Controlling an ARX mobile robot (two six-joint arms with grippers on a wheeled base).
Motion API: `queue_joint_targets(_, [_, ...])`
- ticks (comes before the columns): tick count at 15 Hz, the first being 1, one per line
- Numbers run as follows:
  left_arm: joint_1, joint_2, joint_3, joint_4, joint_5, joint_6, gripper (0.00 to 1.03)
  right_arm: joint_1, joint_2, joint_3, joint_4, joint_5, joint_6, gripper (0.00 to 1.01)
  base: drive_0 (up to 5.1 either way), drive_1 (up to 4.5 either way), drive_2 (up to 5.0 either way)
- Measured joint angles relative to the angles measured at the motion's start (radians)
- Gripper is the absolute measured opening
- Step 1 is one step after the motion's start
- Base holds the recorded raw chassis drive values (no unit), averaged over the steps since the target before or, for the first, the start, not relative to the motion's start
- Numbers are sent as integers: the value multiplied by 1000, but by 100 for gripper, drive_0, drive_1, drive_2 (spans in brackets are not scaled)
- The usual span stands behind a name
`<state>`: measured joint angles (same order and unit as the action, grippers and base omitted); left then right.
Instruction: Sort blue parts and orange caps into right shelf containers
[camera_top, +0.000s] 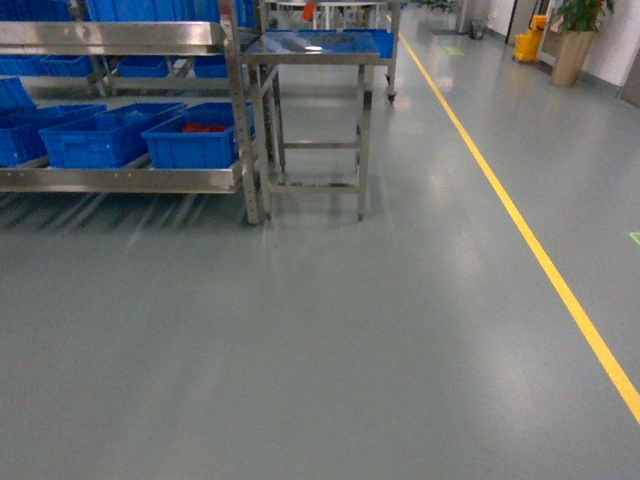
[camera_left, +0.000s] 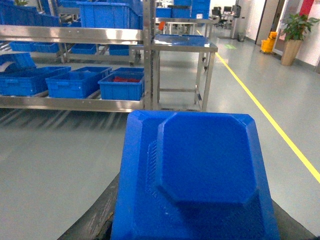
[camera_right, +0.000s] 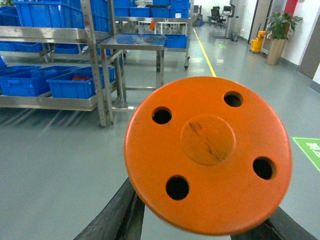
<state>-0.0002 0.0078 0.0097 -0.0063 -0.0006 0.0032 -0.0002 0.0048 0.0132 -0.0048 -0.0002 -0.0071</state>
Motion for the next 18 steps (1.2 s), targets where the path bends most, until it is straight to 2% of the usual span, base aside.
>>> queue_joint_targets(18, [0, 0, 0, 0, 0, 0, 44, 0, 0, 0, -2, 0, 0, 41, 3, 436, -431])
